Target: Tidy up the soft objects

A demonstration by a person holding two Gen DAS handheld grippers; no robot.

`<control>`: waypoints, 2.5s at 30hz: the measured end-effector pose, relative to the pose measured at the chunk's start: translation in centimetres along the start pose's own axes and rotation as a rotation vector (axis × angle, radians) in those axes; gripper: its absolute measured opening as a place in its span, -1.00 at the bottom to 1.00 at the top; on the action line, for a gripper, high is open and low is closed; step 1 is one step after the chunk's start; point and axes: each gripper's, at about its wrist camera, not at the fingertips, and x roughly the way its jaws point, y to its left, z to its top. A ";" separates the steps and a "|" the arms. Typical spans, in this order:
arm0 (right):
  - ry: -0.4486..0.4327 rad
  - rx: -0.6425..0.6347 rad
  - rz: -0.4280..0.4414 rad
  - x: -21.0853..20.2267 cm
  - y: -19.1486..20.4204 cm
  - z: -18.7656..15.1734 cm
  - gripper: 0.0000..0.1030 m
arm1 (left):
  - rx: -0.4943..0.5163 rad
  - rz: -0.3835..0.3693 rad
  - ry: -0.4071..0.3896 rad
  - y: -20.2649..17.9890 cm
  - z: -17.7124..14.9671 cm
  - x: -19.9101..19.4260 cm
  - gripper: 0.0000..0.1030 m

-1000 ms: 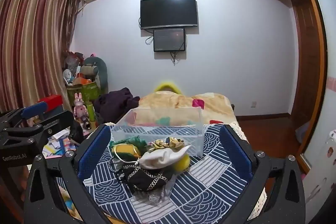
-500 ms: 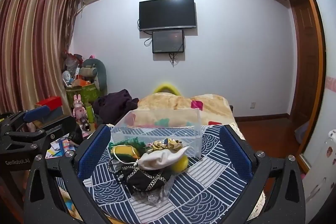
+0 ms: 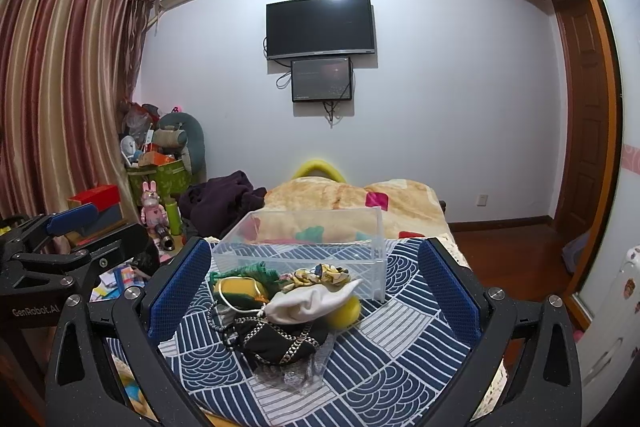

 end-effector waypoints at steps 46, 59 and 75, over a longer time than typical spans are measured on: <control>-0.015 0.003 0.014 -0.4 0.4 0.4 1.00 | 0.017 -0.001 -0.023 -0.4 0.5 -0.7 1.00; 0.022 0.026 0.046 1.1 -0.1 -0.3 1.00 | 0.020 -0.020 0.005 0.0 0.0 0.6 1.00; 0.193 0.030 0.064 7.6 -1.5 -2.1 0.61 | -0.054 -0.003 0.217 4.5 -1.2 10.6 0.63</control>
